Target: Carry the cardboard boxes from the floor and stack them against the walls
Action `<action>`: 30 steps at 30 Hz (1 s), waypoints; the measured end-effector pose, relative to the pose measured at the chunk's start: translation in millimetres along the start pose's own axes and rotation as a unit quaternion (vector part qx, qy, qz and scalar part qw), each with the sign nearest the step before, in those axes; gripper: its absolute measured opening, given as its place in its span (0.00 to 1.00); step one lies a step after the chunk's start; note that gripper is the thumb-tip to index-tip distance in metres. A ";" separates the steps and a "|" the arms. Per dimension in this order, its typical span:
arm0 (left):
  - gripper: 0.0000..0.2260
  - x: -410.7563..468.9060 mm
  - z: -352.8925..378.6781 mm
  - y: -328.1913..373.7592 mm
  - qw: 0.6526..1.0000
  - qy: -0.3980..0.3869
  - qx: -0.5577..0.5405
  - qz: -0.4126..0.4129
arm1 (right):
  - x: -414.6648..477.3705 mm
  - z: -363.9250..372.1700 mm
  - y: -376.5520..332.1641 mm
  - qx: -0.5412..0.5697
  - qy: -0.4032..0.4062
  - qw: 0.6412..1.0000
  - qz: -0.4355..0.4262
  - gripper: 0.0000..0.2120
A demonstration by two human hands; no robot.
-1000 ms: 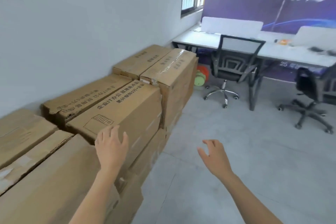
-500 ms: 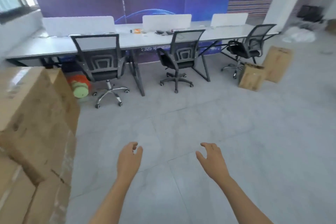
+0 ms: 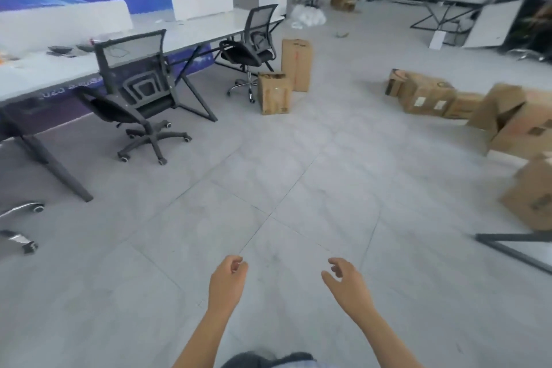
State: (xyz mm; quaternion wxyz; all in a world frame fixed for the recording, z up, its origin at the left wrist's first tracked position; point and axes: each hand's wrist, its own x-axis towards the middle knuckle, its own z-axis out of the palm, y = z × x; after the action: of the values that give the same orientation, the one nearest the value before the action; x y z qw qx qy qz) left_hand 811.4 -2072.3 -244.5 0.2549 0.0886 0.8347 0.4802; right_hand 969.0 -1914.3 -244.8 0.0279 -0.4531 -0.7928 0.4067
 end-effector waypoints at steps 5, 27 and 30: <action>0.05 92.4 11.4 51.1 1.000 -0.012 -0.021 0.001 | 55.8 -23.8 -17.1 0.072 0.077 0.992 0.068 0.18; 0.04 302.6 313.1 286.1 0.983 -0.160 0.029 0.084 | 367.1 -238.5 59.4 0.148 0.152 0.966 0.146 0.18; 0.04 330.6 332.9 296.1 0.987 -0.141 0.046 0.060 | 404.7 -237.0 67.3 0.141 0.100 0.973 0.154 0.18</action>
State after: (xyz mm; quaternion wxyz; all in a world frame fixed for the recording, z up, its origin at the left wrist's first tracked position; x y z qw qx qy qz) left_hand 670.2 -1535.8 -242.4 0.3362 0.2172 0.8045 0.4389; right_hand 875.7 -1450.2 -262.9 0.1076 -0.5995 -0.6412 0.4668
